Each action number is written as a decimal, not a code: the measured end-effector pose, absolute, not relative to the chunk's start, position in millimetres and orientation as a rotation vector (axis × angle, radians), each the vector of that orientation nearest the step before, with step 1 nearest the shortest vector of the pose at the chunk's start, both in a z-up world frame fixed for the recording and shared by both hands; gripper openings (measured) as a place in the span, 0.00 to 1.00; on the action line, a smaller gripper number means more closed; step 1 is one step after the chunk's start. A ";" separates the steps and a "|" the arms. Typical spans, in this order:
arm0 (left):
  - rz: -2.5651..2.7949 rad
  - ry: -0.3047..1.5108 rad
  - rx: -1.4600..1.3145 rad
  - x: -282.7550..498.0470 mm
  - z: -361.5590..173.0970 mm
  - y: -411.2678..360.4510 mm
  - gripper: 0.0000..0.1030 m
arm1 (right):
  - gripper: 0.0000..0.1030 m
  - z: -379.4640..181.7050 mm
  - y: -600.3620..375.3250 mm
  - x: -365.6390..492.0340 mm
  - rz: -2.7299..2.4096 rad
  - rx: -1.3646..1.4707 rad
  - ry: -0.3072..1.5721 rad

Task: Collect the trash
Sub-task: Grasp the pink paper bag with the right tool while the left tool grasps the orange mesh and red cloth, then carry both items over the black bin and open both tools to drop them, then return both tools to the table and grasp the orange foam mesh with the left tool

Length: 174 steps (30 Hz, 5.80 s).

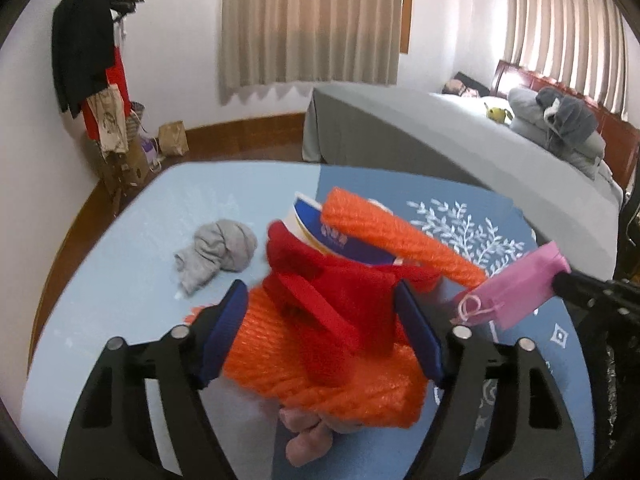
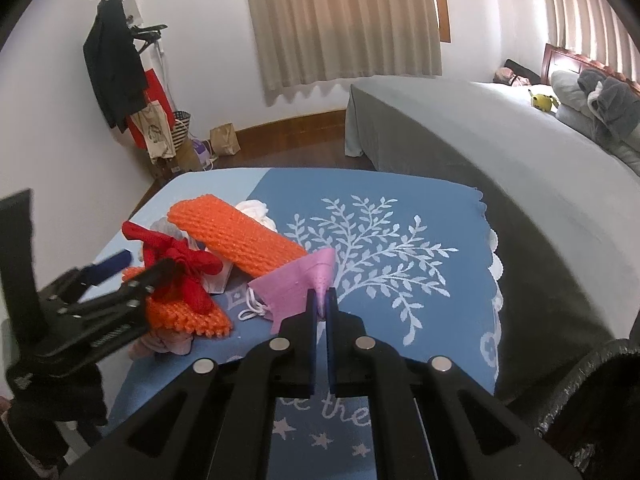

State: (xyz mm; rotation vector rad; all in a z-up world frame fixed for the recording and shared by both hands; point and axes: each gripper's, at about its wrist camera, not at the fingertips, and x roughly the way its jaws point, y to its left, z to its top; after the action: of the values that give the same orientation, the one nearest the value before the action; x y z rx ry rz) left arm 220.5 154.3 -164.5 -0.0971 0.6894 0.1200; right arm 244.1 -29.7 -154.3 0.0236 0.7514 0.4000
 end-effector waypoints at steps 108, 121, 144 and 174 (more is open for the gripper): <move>-0.165 0.579 0.030 116.8 -107.2 -29.7 0.87 | 0.95 -96.9 -256.1 87.8 0.027 0.155 0.589; 0.070 0.592 -0.006 119.2 -114.4 80.5 0.87 | 0.95 -106.7 -149.3 137.5 0.217 0.078 0.605; 0.168 0.672 -0.102 181.3 -143.6 156.0 0.87 | 0.95 -147.9 -45.2 213.5 0.338 0.006 0.674; 0.038 0.679 -0.133 176.3 -154.0 143.8 0.13 | 0.95 -158.7 -32.1 210.6 0.372 -0.004 0.717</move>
State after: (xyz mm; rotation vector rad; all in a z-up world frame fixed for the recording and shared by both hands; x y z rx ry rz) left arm 176.3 143.8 -154.0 -0.1329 0.6788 0.0379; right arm 210.6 -32.1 -158.7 -0.0038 0.7167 0.3723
